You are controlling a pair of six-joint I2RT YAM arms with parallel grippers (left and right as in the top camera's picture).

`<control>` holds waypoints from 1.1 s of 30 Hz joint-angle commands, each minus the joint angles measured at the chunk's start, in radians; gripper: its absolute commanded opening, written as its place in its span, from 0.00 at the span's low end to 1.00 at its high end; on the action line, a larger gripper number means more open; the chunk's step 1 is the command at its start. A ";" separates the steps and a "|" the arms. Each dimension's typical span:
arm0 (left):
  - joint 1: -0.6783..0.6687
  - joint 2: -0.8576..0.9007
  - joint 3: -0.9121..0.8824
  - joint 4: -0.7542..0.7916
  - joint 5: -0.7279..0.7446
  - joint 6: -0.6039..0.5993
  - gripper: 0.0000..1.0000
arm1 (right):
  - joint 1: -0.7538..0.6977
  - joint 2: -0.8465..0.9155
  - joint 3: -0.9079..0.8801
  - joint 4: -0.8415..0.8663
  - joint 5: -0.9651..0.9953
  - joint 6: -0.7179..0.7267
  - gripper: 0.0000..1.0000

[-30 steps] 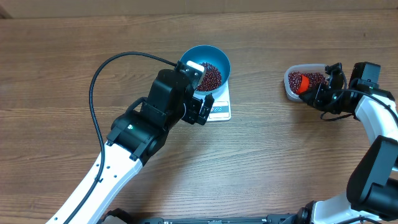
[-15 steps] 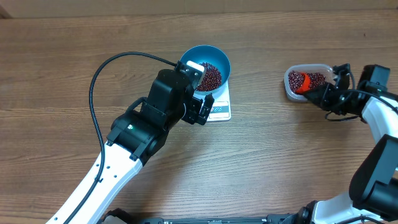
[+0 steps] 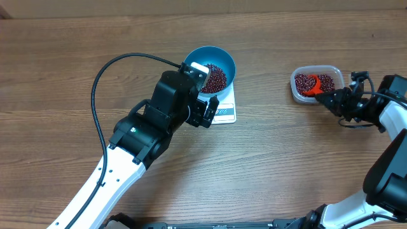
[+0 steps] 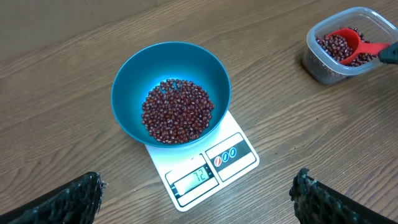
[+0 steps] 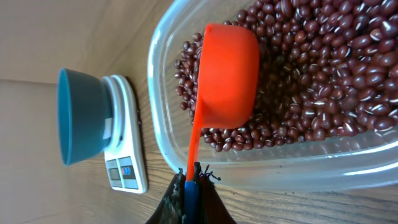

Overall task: Scoop item into bowl and weigh 150g on scale
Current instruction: 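Lift the filled scoop and carry it toward the blue bowl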

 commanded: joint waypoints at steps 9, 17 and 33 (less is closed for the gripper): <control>0.005 0.006 0.025 0.001 0.011 0.011 1.00 | -0.092 0.007 0.004 -0.023 -0.182 -0.001 0.04; 0.005 0.006 0.025 0.001 0.011 0.011 1.00 | -0.116 0.007 0.004 -0.061 -0.232 -0.005 0.04; 0.005 0.006 0.025 0.001 0.011 0.011 1.00 | -0.113 0.007 0.004 -0.126 -0.385 -0.036 0.04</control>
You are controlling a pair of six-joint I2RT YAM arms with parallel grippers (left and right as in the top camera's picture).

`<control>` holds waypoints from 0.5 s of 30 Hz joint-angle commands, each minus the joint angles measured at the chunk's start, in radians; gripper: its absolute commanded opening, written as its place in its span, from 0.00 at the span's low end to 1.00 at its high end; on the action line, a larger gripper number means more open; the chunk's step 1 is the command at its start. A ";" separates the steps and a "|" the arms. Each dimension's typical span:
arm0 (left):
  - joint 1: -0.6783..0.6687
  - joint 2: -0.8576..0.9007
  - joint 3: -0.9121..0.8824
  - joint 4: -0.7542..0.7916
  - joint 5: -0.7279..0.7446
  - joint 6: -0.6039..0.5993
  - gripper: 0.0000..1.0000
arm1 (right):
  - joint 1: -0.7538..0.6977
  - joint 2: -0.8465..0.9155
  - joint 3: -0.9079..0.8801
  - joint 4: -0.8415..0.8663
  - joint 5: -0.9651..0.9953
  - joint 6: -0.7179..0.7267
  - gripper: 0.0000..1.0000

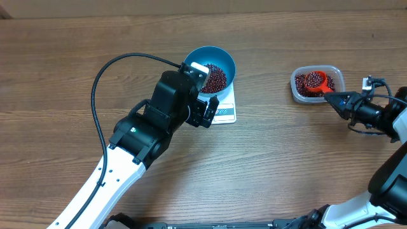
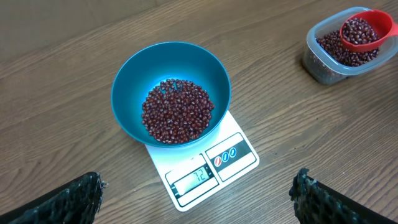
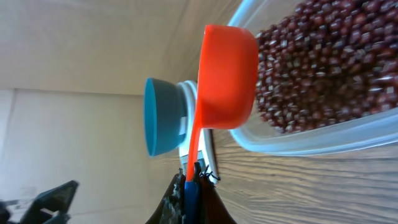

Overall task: Scoop item into bowl and weigh 150g on scale
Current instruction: 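Lift the filled scoop and carry it toward the blue bowl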

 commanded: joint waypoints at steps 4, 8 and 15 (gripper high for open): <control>0.005 0.006 0.025 0.001 0.011 0.011 1.00 | -0.002 0.007 0.004 -0.061 -0.132 -0.095 0.04; 0.005 0.006 0.025 0.001 0.011 0.011 0.99 | -0.002 0.006 0.004 -0.108 -0.175 -0.129 0.04; 0.005 0.006 0.025 0.001 0.011 0.011 0.99 | 0.008 0.006 0.004 -0.149 -0.179 -0.139 0.04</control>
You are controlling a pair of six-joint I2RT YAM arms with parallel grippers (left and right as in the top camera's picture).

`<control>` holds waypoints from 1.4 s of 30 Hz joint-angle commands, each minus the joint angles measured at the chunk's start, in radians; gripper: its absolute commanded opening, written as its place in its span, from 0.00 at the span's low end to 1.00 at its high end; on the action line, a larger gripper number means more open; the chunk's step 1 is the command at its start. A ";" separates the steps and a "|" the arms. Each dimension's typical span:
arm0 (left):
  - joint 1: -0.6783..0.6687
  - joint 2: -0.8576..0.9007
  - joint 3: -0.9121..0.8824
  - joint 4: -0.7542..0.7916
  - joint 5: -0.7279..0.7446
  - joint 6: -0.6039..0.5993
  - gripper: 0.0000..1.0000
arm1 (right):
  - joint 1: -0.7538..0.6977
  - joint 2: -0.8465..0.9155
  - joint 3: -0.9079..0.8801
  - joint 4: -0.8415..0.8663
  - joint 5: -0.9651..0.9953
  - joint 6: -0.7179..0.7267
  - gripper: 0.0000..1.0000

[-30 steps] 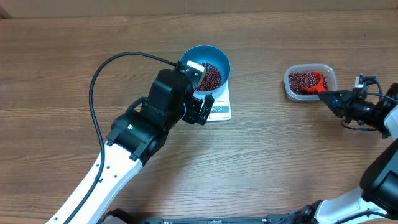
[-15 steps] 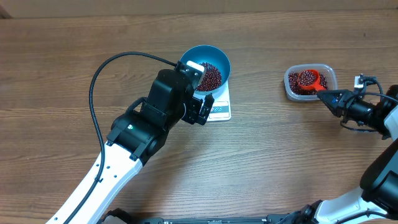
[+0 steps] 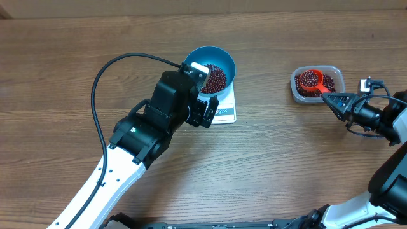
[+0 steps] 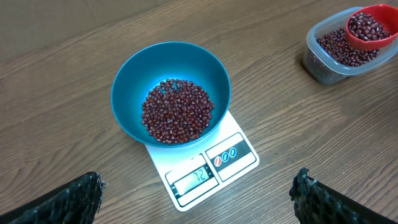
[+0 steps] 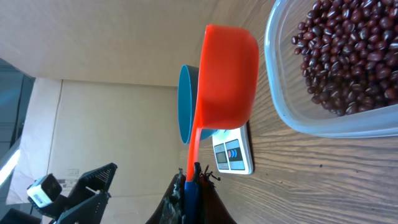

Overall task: Scoop item into bowl and weigh 150g on scale
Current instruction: 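Lift the filled scoop and carry it toward the blue bowl, then tip the scoop over the blue bowl with the right gripper to pour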

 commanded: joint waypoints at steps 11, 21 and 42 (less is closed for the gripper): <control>0.005 0.006 0.025 0.001 0.011 0.011 1.00 | 0.167 0.006 0.004 -0.004 -0.066 -0.044 0.04; 0.005 0.006 0.025 0.001 0.011 0.011 1.00 | 0.349 0.006 0.004 0.036 -0.103 -0.036 0.04; 0.005 0.006 0.025 0.001 0.011 0.011 0.99 | 0.529 0.006 0.004 0.482 -0.049 0.420 0.04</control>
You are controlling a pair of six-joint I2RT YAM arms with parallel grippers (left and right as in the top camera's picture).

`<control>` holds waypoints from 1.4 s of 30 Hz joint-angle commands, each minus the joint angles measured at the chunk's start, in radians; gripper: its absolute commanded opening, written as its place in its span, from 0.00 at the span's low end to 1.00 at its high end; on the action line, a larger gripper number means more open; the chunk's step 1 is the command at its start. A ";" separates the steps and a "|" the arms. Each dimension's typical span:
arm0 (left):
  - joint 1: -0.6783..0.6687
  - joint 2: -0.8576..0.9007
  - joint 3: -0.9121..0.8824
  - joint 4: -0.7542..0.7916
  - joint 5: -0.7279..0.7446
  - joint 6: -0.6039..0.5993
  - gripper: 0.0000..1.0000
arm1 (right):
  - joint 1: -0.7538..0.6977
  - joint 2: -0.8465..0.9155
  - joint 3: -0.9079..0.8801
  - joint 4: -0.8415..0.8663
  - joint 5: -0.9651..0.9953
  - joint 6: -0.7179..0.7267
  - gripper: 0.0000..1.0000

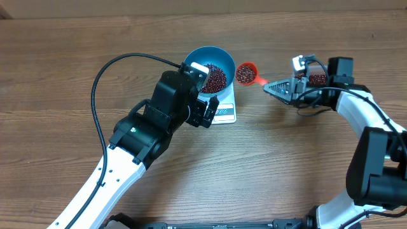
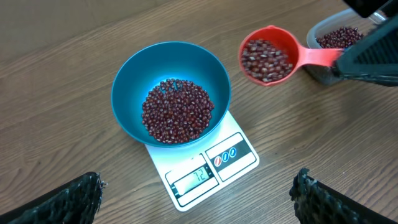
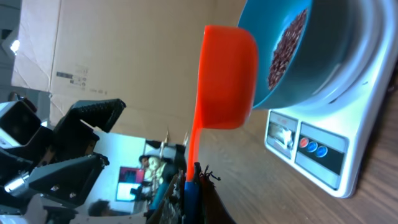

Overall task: Scoop item into bowl and weigh 150g on scale
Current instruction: 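Tip the scoop over the blue bowl with the right gripper to pour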

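A blue bowl (image 1: pixel 213 69) partly filled with red beans sits on a white scale (image 2: pixel 205 165) whose display reads 72. My right gripper (image 1: pixel 275 87) is shut on the handle of an orange scoop (image 1: pixel 245 72) full of beans, held just right of the bowl's rim. In the left wrist view the scoop (image 2: pixel 267 54) hangs level beside the bowl (image 2: pixel 171 93). The right wrist view shows the scoop (image 3: pixel 225 78) close against the bowl (image 3: pixel 311 56). My left gripper (image 2: pixel 199 199) stands open above the scale, with nothing between its fingers.
A clear plastic tub of red beans (image 1: pixel 318 79) stands at the right, partly hidden behind my right arm. In the left wrist view the tub (image 2: pixel 339 37) shows at the top right corner. A black cable loops over the table at the left.
My right gripper has carried the full scoop leftward from above the bean tub to just right of the blue bowl. The left arm and the scale reading of 72 are unchanged.
The scoop was first dipped into the beans in the tub. Then it sat full at the tub's surface, then lifted clear above the tub. Now it hangs beside the bowl on the scale, still loaded, while the left arm stayed put.
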 commanded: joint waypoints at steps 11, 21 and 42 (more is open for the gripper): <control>0.005 0.006 0.025 0.001 0.011 0.011 0.99 | 0.136 0.006 0.006 0.305 0.062 0.239 0.04; 0.005 0.006 0.025 0.001 0.011 0.011 0.99 | 0.208 0.006 0.006 0.420 0.366 0.228 0.04; 0.005 0.006 0.025 0.001 0.011 0.011 1.00 | 0.235 0.006 0.006 0.447 0.479 -0.257 0.04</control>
